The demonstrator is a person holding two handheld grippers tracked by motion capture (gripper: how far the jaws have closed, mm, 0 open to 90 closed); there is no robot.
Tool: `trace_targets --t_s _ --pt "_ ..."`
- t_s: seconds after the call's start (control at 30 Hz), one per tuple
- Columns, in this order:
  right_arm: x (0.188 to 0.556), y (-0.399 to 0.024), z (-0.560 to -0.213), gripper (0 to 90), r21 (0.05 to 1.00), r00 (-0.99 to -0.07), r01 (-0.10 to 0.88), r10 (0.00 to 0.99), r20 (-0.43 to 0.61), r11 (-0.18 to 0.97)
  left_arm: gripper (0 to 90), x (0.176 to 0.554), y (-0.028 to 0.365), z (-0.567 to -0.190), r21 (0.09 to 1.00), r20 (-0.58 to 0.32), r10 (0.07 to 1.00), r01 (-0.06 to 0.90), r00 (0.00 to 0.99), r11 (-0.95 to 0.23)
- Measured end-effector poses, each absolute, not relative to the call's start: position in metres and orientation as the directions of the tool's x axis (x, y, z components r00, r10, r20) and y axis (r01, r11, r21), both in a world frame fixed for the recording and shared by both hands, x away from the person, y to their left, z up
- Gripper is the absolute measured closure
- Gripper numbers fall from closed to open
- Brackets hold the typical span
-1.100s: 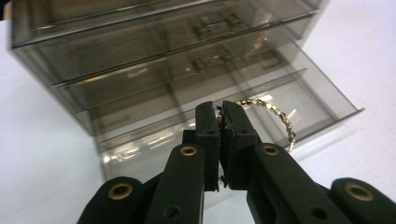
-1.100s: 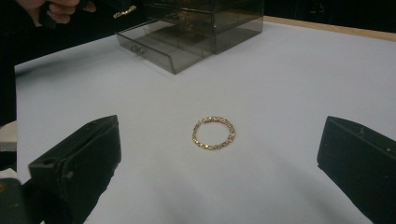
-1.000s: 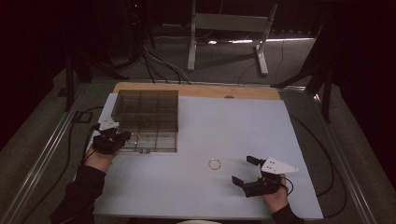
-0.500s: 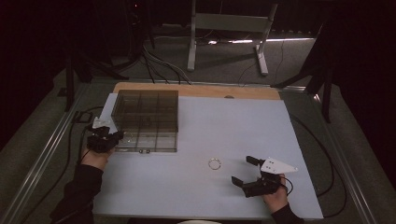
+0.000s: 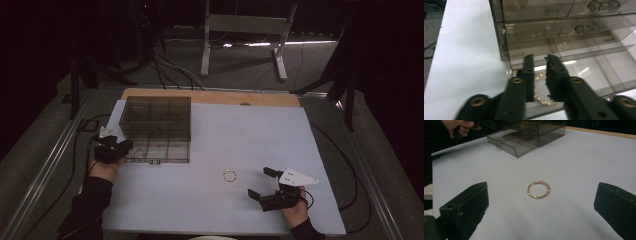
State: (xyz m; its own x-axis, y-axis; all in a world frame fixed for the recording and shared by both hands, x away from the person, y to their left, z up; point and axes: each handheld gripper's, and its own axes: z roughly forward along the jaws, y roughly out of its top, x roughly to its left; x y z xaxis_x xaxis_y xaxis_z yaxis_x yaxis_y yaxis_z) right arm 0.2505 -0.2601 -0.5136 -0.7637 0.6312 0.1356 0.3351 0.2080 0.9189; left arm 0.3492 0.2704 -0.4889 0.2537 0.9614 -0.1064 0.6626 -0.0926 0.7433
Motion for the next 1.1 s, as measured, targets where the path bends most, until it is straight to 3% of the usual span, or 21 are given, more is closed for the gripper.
trace_targets --t_s 0.27,0.4,0.57,0.77,1.1 --pt "0.25 -0.259 -0.514 0.0 0.919 -0.766 0.332 0.629 0.132 0.213 45.1 0.341 0.262 -0.478 0.777 -0.142 0.943 0.624 0.302 -0.083" --pt "0.25 -0.26 -0.513 0.0 0.919 -0.767 0.331 0.628 0.131 0.212 36.0 0.339 0.252 -0.471 0.79 -0.171 0.914 0.606 0.367 -0.096" --pt "0.25 -0.26 -0.513 0.0 0.921 -0.765 0.331 0.63 0.134 0.206 18.1 0.335 0.234 -0.462 0.789 -0.196 0.868 0.599 0.457 -0.137" --pt "0.25 -0.261 -0.513 0.0 0.921 -0.767 0.329 0.628 0.133 0.207 13.3 0.33 0.217 -0.456 0.793 -0.196 0.83 0.582 0.522 -0.179" --pt "0.25 -0.261 -0.513 0.0 0.922 -0.767 0.329 0.628 0.135 0.204 13.6 0.325 0.191 -0.45 0.81 -0.192 0.766 0.54 0.613 -0.229"
